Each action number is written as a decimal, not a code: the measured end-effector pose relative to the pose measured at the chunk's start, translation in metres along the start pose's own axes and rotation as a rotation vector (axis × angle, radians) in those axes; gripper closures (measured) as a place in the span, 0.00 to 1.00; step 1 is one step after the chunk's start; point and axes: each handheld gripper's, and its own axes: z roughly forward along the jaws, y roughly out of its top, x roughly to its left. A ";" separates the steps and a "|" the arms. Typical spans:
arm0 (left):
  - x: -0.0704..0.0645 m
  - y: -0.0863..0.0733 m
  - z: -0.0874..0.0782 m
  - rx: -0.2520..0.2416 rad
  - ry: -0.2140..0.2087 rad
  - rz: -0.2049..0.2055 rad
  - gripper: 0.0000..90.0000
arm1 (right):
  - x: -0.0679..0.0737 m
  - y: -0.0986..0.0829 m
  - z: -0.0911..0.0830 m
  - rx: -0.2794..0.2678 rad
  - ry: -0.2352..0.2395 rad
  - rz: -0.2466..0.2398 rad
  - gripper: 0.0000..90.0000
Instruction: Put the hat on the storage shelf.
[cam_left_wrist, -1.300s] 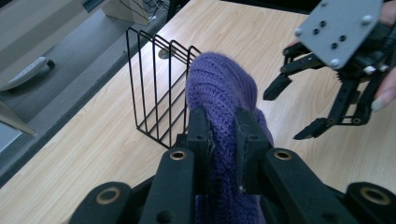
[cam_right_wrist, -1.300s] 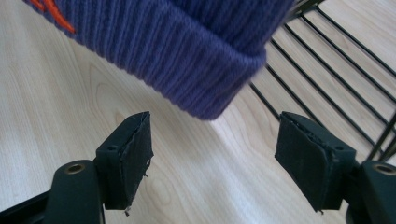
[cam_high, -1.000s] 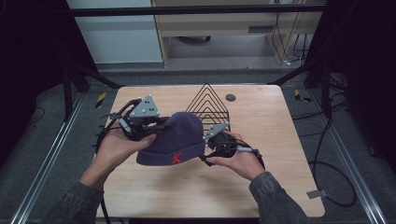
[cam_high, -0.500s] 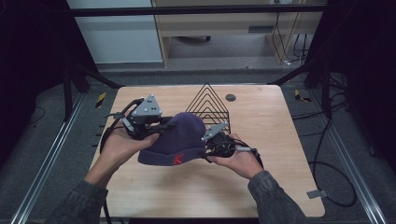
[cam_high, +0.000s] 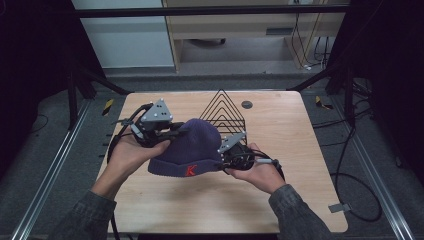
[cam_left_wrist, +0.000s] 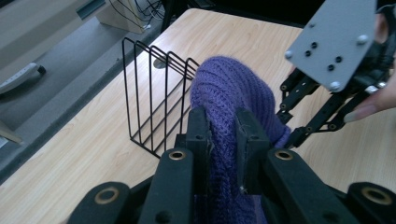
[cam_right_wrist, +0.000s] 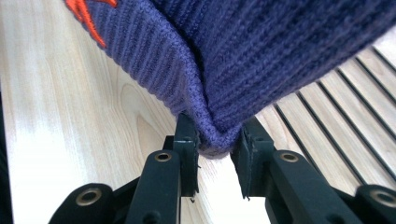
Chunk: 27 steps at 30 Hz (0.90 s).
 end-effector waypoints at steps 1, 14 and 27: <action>0.001 0.002 -0.001 -0.005 0.001 -0.002 0.86 | 0.000 0.000 -0.003 -0.001 -0.003 0.000 0.81; 0.013 0.043 0.002 -0.081 0.003 -0.013 0.86 | -0.019 0.011 -0.068 -0.036 -0.063 -0.036 0.83; 0.012 0.078 0.014 -0.122 0.021 -0.012 0.85 | -0.043 0.015 -0.100 -0.057 -0.113 -0.029 0.83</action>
